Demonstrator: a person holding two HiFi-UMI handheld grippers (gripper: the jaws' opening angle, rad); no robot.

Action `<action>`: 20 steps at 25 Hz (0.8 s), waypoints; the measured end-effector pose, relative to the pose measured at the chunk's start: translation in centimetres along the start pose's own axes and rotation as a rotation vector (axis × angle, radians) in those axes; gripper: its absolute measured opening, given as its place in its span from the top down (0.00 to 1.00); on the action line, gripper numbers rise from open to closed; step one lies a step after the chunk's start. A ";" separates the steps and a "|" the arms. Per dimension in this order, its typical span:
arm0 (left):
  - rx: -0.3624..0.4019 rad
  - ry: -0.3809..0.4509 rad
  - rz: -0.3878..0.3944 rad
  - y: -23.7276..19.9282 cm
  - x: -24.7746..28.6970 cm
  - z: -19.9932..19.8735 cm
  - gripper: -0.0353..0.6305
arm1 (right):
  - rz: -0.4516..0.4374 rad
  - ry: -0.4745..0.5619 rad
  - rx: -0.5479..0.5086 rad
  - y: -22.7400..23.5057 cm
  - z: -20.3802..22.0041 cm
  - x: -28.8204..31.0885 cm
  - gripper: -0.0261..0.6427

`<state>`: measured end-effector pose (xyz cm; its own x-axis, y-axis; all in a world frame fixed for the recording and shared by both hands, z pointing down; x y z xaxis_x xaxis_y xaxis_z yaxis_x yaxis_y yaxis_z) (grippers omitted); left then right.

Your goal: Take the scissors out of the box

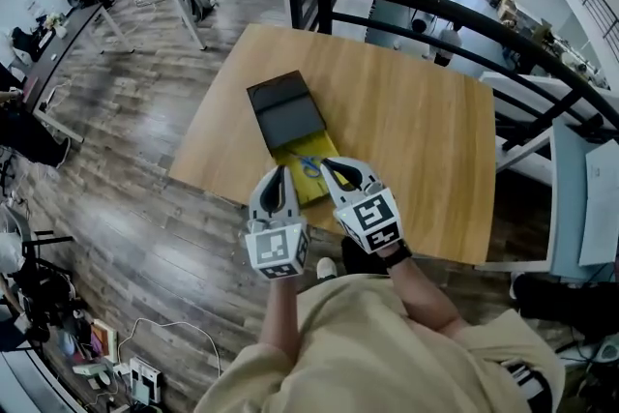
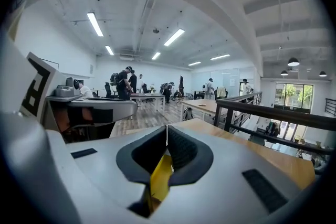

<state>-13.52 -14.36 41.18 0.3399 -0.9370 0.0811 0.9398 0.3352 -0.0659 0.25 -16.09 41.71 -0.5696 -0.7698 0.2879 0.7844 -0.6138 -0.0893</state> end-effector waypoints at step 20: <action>-0.086 -0.156 -0.027 -3.2 9.4 6.7 0.93 | -0.175 -0.448 0.044 4.6 10.3 13.0 0.94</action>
<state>-13.06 -23.60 48.82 0.3219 -0.9166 0.2372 0.9446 0.2940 -0.1460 -1.03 -27.13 54.85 -0.5400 -0.4988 0.6780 0.7013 -0.7120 0.0347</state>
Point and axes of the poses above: the fingertips, and each gripper's own axes: x forward along the fingers, y to its right, z out of its underside, the point moved 7 cm from there along -x, backward along the fingers, and after that the axes turned 2 degrees about -y, right-handed, at the moved point
